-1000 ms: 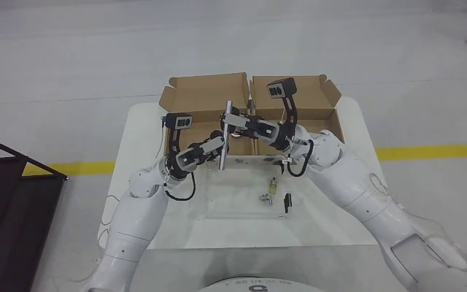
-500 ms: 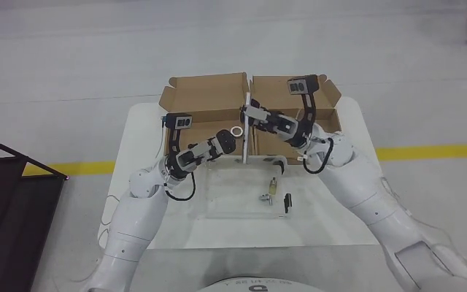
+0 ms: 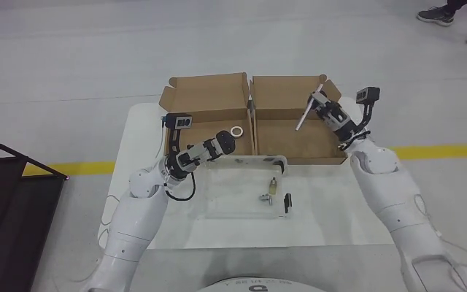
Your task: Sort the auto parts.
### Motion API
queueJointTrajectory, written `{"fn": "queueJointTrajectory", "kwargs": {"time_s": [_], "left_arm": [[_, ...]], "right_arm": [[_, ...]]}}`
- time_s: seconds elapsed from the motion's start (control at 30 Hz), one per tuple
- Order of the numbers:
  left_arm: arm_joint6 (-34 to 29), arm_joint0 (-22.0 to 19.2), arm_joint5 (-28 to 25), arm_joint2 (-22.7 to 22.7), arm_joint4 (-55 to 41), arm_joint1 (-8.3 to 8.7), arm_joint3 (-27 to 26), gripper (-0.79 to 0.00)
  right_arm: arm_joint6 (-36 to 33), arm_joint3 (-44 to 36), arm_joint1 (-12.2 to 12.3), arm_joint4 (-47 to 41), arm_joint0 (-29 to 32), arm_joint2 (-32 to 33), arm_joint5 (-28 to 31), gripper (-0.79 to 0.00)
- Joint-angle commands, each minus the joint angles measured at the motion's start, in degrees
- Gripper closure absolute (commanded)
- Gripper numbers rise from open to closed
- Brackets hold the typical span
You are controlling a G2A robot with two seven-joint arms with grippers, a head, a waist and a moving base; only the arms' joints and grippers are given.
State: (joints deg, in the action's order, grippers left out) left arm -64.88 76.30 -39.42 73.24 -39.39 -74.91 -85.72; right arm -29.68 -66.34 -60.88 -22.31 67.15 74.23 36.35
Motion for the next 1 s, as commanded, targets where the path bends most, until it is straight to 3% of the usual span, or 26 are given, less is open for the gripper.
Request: {"fn": "queueJointTrajectory", "kwargs": {"time_s": [0.0,0.2,0.5,0.77,0.87,0.97], "left_arm": [[0.00,0.00,0.00,0.00,0.00,0.00,0.00,-0.785],[0.00,0.00,0.00,0.00,0.00,0.00,0.00,-0.785],[0.00,0.00,0.00,0.00,0.00,0.00,0.00,-0.785],[0.00,0.00,0.00,0.00,0.00,0.00,0.00,-0.785],[0.00,0.00,0.00,0.00,0.00,0.00,0.00,-0.785],[0.00,0.00,0.00,0.00,0.00,0.00,0.00,-0.785]], "right_arm": [[4.09,2.22,0.07,7.55,-0.38,0.08,-2.15,0.000],[10.06,5.51,-0.68,19.19,-1.20,-3.27,-9.82,0.000],[9.31,8.44,-1.75,20.66,-3.23,-5.64,-12.79,0.000],[9.11,10.70,-2.01,22.51,-4.22,-5.57,-22.97,0.000],[8.25,9.66,-1.94,22.98,-3.88,-5.21,-24.65,-0.206],[7.74,8.46,-1.94,23.27,-3.38,-4.98,-26.25,-0.286]]}}
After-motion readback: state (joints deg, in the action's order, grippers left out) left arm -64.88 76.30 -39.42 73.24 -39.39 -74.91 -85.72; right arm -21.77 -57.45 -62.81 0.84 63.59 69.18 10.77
